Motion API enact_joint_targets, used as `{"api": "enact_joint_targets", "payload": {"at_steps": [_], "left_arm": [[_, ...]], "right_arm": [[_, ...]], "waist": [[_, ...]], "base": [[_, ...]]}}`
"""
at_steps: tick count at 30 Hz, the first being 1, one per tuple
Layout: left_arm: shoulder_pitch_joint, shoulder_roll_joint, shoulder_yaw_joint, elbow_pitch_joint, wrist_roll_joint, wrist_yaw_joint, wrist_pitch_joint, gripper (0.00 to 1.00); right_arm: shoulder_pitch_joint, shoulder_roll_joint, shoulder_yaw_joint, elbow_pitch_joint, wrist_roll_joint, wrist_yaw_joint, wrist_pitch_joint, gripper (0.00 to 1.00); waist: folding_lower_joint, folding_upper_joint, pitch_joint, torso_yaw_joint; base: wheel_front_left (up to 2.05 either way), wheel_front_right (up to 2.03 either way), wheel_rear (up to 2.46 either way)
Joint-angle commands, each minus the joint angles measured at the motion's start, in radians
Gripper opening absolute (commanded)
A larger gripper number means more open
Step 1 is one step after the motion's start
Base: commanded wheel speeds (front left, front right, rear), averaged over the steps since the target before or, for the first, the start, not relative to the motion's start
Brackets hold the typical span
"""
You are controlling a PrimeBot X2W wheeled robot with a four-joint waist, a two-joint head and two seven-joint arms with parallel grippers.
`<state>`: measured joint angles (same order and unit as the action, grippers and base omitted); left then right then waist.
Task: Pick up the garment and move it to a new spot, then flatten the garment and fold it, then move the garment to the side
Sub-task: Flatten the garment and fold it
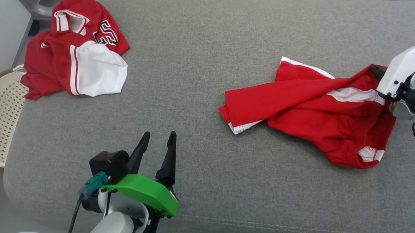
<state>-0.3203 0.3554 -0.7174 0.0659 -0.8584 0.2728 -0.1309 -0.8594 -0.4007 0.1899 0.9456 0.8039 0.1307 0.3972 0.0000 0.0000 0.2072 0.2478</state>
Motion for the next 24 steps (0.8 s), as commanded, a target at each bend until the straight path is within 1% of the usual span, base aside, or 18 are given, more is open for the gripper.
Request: {"api": "enact_joint_targets", "payload": {"at_steps": [1, 2, 3, 4, 5, 9, 13, 17, 20, 24], "left_arm": [[-0.015, -0.003, -0.002, 0.001, 0.01, -0.004, 0.004, 1.0], [-0.016, -0.004, -0.007, 0.003, 0.012, -0.007, 0.005, 1.0], [-0.018, -0.005, -0.011, 0.005, 0.014, -0.007, 0.007, 1.0], [-0.018, -0.006, -0.013, 0.007, 0.012, -0.008, 0.01, 1.0], [-0.017, -0.005, -0.014, 0.009, 0.012, -0.008, 0.011, 1.0], [-0.014, -0.001, -0.018, 0.015, 0.012, -0.007, 0.012, 1.0], [0.001, 0.002, -0.019, 0.013, 0.008, -0.003, 0.01, 1.0], [0.022, 0.005, -0.02, 0.016, -0.001, 0.001, 0.009, 1.0], [0.029, 0.011, -0.02, 0.021, -0.003, 0.003, 0.011, 1.0], [0.035, 0.012, -0.019, 0.03, -0.011, -0.001, 0.014, 1.0]], "right_arm": [[0.017, -0.015, 0.004, 0.007, -0.007, 0.0, -0.011, 0.0], [0.021, -0.016, 0.009, 0.016, -0.012, 0.0, -0.026, 0.0], [0.022, -0.015, 0.012, 0.019, -0.012, 0.0, -0.042, 0.25], [0.024, -0.012, 0.013, 0.021, -0.006, 0.0, -0.056, 0.9], [0.027, -0.008, 0.019, 0.019, 0.002, 0.0, -0.063, 1.0], [0.05, -0.021, 0.063, -0.043, 0.05, 0.0, -0.053, 1.0], [0.093, -0.063, 0.121, -0.146, 0.103, 0.0, -0.05, 1.0], [0.17, -0.127, 0.175, -0.266, 0.159, 0.0, -0.055, 1.0], [0.225, -0.183, 0.221, -0.336, 0.167, 0.0, -0.074, 1.0], [0.285, -0.224, 0.257, -0.397, 0.185, 0.0, -0.117, 1.0]], "waist": [[0.0, 0.0, 0.003, 0.002], [0.0, 0.0, 0.002, -0.003], [0.0, 0.0, 0.0, -0.009], [0.0, 0.0, -0.002, -0.016], [0.0, 0.0, -0.004, -0.025], [0.0, 0.0, -0.018, -0.068], [0.0, 0.0, -0.037, -0.119], [0.0, 0.0, -0.062, -0.172], [0.0, 0.0, -0.073, -0.217], [0.0, 0.0, -0.079, -0.268]], "base": [[0.0, 0.0, 0.0], [0.0, 0.0, 0.0], [0.0, 0.0, 0.0], [0.0, 0.0, 0.0], [0.0, 0.0, 0.0], [0.0, 0.0, 0.0], [0.0, 0.0, 0.0], [0.0, 0.0, 0.0], [0.0, 0.0, 0.0], [0.0, 0.0, 0.0]]}}
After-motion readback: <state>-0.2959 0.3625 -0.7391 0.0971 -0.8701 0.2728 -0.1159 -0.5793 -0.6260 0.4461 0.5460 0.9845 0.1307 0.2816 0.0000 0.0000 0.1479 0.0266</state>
